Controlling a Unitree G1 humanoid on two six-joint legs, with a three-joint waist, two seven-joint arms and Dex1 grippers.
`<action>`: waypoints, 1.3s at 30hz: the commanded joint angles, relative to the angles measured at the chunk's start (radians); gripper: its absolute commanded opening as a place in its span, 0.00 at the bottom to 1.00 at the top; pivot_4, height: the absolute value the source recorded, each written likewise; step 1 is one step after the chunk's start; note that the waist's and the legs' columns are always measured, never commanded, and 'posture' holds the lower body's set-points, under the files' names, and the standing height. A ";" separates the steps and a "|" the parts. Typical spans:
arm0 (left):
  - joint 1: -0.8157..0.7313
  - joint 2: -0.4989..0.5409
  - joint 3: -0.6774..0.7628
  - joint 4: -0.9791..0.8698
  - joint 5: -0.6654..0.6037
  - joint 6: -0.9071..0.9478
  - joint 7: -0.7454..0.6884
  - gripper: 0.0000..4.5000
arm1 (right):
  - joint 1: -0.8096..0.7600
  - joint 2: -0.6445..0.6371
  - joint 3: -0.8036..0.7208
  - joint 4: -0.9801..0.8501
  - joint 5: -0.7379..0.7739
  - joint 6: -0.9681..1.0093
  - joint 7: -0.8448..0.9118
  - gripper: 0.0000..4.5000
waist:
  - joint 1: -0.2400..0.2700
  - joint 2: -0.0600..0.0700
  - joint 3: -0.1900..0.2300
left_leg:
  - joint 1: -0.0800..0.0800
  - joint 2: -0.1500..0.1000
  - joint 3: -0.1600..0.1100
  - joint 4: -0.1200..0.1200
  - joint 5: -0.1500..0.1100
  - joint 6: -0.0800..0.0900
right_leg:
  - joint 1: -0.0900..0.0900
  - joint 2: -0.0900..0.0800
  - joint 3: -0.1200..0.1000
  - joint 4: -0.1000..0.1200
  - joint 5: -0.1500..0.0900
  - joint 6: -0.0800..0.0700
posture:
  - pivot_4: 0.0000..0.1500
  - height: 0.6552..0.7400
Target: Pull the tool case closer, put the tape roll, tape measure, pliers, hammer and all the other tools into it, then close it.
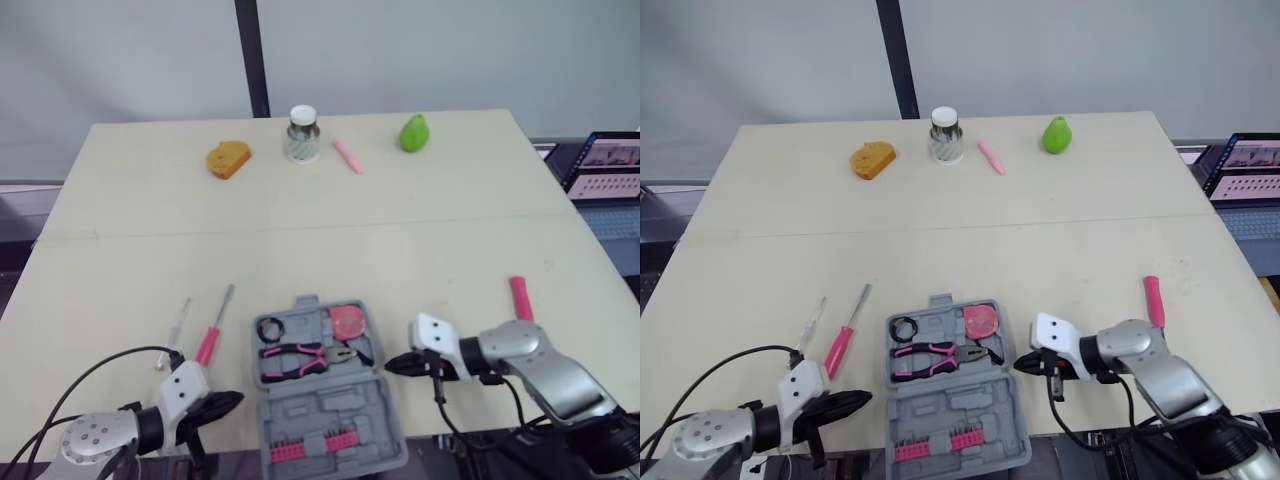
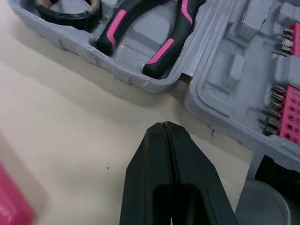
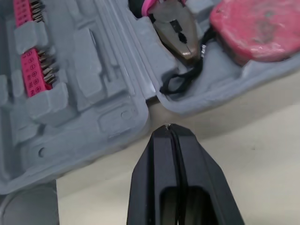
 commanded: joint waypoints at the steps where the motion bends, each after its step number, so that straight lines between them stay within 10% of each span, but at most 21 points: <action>1: -0.013 -0.012 -0.040 0.008 0.029 -0.010 0.018 0.01 | -0.012 0.009 0.030 -0.002 -0.036 -0.026 -0.007 0.00 | 0.000 0.000 0.000 | 0.000 0.000 0.000 0.000 0.000 0.000 | 0.000 0.000 0.000 0.000 0.000 0.000 | 1.00 1.00; 39: -0.373 -0.136 -0.203 0.269 0.110 -0.051 0.060 0.01 | -0.030 0.070 -0.028 0.065 -0.065 -0.011 -0.073 0.00 | 0.026 0.000 0.000 | 0.002 -0.003 0.000 0.000 0.004 0.000 | 0.000 -0.001 0.000 0.006 0.000 0.000 | 1.00 1.00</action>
